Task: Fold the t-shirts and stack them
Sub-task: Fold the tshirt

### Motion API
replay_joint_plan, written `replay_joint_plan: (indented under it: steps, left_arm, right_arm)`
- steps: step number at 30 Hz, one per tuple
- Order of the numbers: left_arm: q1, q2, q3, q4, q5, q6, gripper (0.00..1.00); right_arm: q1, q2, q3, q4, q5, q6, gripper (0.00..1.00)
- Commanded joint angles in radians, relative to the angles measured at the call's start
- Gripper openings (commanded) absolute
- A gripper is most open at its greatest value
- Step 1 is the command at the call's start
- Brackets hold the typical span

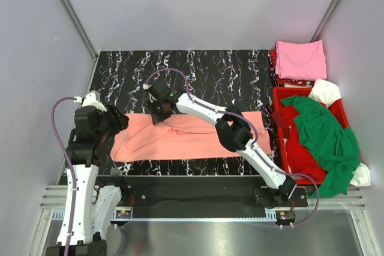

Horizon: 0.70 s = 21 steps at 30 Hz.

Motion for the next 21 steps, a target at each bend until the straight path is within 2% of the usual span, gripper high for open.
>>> replay_joint_plan:
  steps: [1,4,5,7,12,16,21]
  left_arm:
    - [0.006,0.001,-0.003,0.055,0.018,0.0,0.59]
    - [0.006,0.001,-0.002,0.052,0.016,0.001,0.59]
    - [0.007,0.001,-0.002,0.052,0.018,0.001,0.59]
    - [0.007,0.002,-0.003,0.051,0.015,0.0,0.59]
    - [0.01,0.004,-0.002,0.052,0.013,0.001,0.59]
    - [0.009,0.006,-0.002,0.05,0.012,0.001,0.59]
    - [0.009,0.009,-0.002,0.049,0.007,0.0,0.59]
  right_arm:
    - [0.005,-0.082,-0.02,0.023,-0.003,-0.001,0.32]
    - [0.005,-0.099,-0.034,0.017,-0.01,-0.014,0.17]
    - [0.007,-0.107,-0.04,0.017,-0.015,-0.022,0.06]
    - [0.005,-0.119,-0.065,0.017,-0.035,-0.025,0.01]
    - [0.016,-0.222,-0.2,0.068,-0.07,-0.051,0.0]
    - [0.025,-0.308,-0.303,0.102,-0.095,-0.08,0.07]
    - [0.033,-0.382,-0.395,0.108,-0.082,-0.114,0.06]
